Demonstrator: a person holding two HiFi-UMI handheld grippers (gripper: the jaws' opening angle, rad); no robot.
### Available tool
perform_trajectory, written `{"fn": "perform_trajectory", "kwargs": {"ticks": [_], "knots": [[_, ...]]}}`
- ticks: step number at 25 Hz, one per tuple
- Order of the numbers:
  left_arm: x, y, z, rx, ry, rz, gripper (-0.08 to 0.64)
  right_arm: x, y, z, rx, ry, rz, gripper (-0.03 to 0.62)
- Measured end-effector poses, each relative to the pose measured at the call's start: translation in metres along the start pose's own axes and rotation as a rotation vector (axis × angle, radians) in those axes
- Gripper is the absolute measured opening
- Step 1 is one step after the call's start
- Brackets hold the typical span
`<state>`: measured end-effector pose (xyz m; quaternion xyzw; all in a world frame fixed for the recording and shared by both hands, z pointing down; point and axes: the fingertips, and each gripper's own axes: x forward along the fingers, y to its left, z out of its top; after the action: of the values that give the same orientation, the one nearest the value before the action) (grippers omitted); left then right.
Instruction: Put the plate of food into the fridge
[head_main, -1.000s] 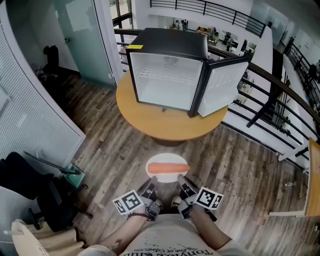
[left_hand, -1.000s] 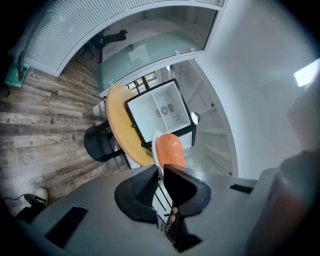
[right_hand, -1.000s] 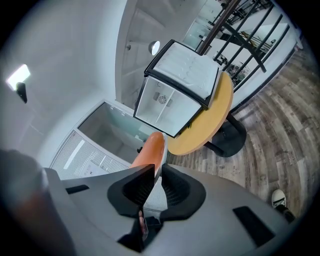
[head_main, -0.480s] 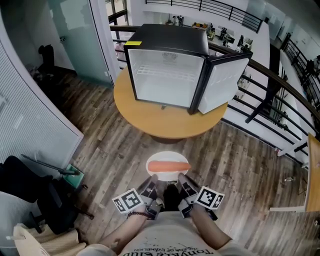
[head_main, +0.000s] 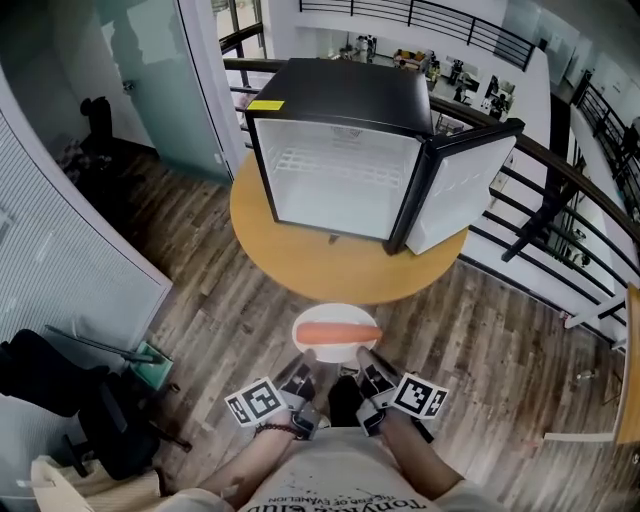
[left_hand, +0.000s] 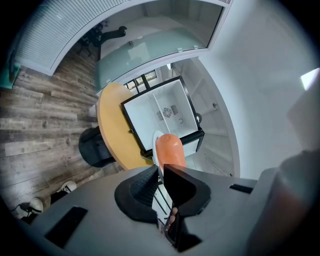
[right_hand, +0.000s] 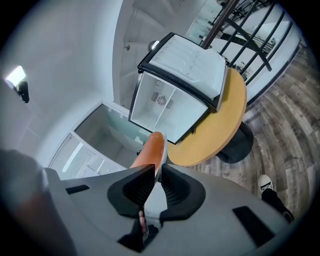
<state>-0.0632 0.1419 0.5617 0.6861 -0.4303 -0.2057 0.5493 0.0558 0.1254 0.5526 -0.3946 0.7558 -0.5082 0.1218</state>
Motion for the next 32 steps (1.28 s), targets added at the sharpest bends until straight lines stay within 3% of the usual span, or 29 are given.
{"fn": "perform_trajectory", "kwargs": {"ticks": [18,32], "knots": [[0.144,-0.019,0.086,0.007,-0.055,0.004,0.046,0.110,-0.024,0.135,-0.015,0.036,0.040,0.060],[0.175,-0.020,0.121,0.009,-0.038,0.010,0.046,0.145,-0.023,0.162,-0.005,0.029,0.031,0.060]]}}
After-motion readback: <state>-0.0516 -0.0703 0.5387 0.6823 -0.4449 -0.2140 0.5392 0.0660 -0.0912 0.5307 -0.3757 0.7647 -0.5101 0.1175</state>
